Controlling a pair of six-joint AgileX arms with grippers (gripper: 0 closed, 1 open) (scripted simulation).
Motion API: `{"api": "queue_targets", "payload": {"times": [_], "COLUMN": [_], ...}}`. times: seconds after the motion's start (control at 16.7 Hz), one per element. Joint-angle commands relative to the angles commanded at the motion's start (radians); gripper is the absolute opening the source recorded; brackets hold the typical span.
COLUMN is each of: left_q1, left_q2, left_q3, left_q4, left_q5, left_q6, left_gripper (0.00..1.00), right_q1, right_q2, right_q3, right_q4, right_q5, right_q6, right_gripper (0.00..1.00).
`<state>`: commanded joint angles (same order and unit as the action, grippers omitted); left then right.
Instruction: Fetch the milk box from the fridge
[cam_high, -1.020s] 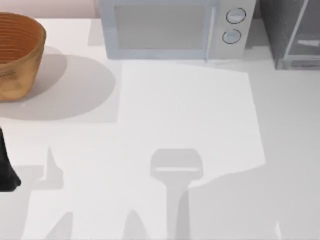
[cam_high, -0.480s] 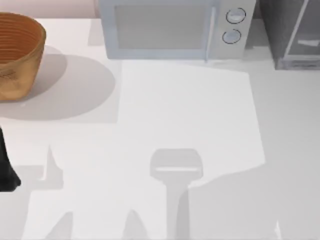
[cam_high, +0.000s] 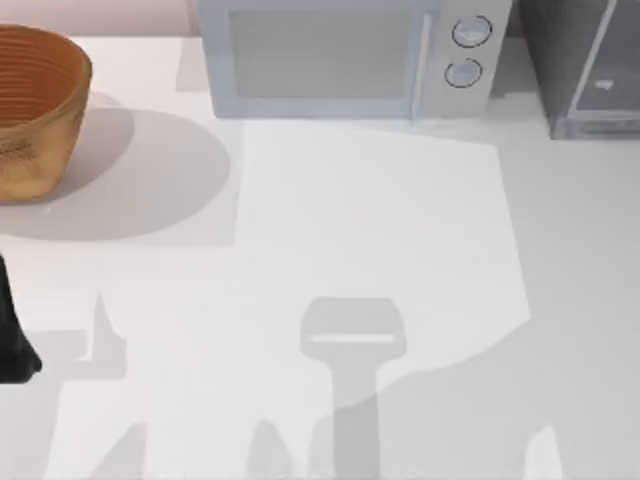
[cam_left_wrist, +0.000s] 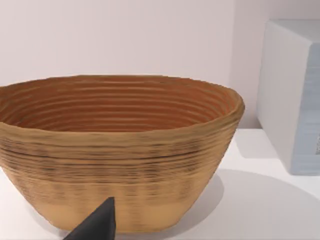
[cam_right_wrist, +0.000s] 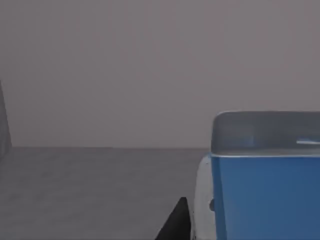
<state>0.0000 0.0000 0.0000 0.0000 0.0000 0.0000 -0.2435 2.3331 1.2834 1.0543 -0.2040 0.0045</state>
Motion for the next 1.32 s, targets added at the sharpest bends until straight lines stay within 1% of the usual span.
{"api": "queue_targets", "payload": {"times": [0.18, 0.48, 0.66, 0.9, 1.02, 1.14, 1.32], "left_q1": [0.0, 0.0, 0.0, 0.0, 0.0, 0.0, 0.0], "left_q2": [0.0, 0.0, 0.0, 0.0, 0.0, 0.0, 0.0], "left_q3": [0.0, 0.0, 0.0, 0.0, 0.0, 0.0, 0.0], "left_q4": [0.0, 0.0, 0.0, 0.0, 0.0, 0.0, 0.0], "left_q5": [0.0, 0.0, 0.0, 0.0, 0.0, 0.0, 0.0], "left_q6": [0.0, 0.0, 0.0, 0.0, 0.0, 0.0, 0.0], "left_gripper": [1.0, 1.0, 1.0, 1.0, 1.0, 1.0, 1.0], "right_q1": [-0.001, -0.005, -0.02, -0.039, -0.05, -0.06, -0.061], "right_q2": [-0.04, -0.051, -0.116, -0.195, -0.244, -0.275, -0.278], "right_q3": [0.0, -0.014, -0.113, -0.349, -0.428, -0.465, -0.468], "right_q4": [-0.041, -0.024, 0.034, 0.109, 0.156, 0.188, 0.19], "right_q5": [0.0, -0.005, -0.021, -0.041, -0.052, -0.063, -0.064], "right_q6": [0.001, 0.003, 0.003, 0.004, 0.005, 0.005, 0.005], "right_gripper": [0.0, 0.0, 0.0, 0.0, 0.0, 0.0, 0.0]}}
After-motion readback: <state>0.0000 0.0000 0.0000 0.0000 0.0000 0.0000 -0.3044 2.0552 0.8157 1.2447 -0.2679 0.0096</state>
